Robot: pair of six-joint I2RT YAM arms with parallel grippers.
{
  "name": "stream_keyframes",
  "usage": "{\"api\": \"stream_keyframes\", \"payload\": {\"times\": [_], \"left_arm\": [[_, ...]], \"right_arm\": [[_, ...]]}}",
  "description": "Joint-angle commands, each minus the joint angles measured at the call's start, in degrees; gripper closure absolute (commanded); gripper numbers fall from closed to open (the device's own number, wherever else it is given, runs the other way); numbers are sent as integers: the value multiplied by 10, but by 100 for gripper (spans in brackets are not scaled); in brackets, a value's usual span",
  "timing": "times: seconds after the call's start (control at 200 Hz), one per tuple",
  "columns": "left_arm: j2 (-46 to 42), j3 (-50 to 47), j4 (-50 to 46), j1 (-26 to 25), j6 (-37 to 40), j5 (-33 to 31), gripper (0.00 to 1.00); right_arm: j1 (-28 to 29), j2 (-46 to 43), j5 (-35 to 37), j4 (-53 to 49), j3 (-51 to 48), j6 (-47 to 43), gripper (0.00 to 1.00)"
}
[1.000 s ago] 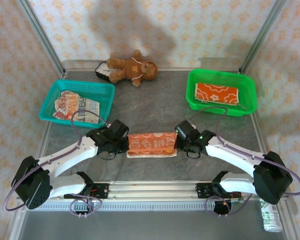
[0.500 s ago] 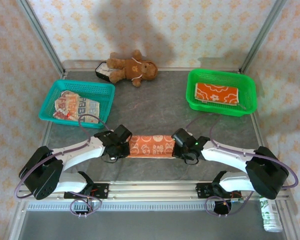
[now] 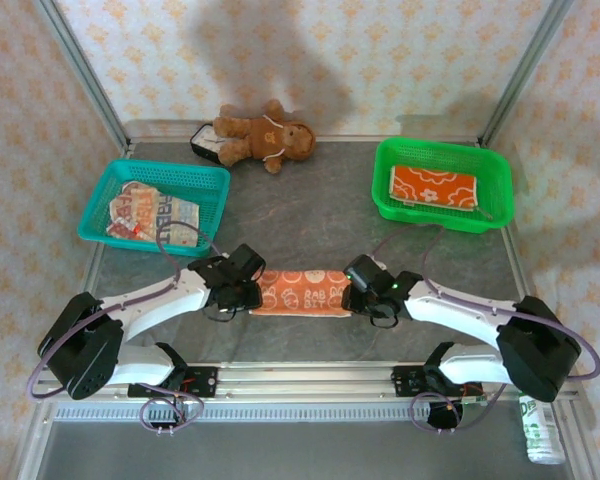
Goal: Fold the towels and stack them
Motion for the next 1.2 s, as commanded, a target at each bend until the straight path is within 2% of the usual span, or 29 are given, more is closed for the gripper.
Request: {"api": "stream_keyframes", "payload": {"times": [0.0,0.34,0.55,0.656,0.916,1.191], "left_arm": [[20,27,-8,-2,37,-29,57],[119,29,46,1,62,-20,57],[124,4,76,1,42,-1,73],[124,-4,91,0,32,13,73],[122,-3,93,-2,19,24,73],[116,-2,86,-3,14,32,73]], "right_arm": [[3,-8,43,13,17,-8,44],[3,110,58,67,60,-15,44],[12,138,64,84,40,6,46],[27,152,62,97,33,22,50],[96,187,90,76,74,66,51],[123,180,84,64,83,104,57]]}}
